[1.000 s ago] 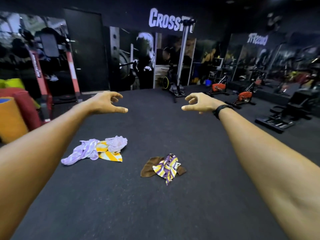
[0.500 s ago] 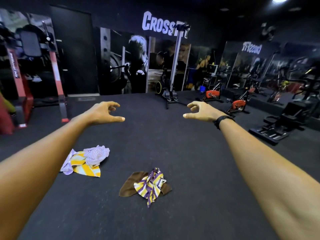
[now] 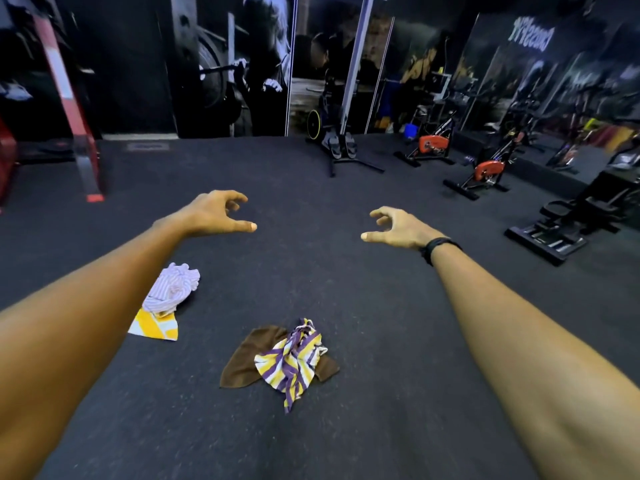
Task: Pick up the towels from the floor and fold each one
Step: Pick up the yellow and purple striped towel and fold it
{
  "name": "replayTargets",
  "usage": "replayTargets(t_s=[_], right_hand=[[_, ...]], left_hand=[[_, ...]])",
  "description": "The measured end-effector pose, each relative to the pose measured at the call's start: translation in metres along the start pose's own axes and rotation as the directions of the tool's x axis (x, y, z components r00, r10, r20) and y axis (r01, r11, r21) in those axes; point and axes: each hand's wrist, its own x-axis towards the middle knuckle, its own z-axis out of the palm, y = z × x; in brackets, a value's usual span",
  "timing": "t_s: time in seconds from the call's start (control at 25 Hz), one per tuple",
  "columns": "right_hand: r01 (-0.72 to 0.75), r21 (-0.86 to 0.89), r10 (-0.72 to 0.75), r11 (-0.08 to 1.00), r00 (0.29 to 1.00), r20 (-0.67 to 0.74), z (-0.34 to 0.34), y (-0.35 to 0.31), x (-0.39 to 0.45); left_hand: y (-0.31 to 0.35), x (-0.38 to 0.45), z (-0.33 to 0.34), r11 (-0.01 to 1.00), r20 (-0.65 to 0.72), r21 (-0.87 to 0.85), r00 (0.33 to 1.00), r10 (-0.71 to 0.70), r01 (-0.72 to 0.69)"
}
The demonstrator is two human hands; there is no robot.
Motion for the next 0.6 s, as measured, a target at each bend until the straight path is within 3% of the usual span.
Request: replayTargets(t_s=[0.36,0.6], right_hand=[[-0.085,0.041,0.082,0.996,0.994,0.067,0.041,0.033,0.187],[-0.115,0.019,0.106,0.993,0.959,0.261,0.121,0.107,0.296]], left_hand=[[-0.049,0.184,0.036,0.996,0.161,-0.008,0.983,-0.084,0.087],[-0.101,0.268,0.117,0.970,0.247,-0.013,0.941,-0.231,0.241]])
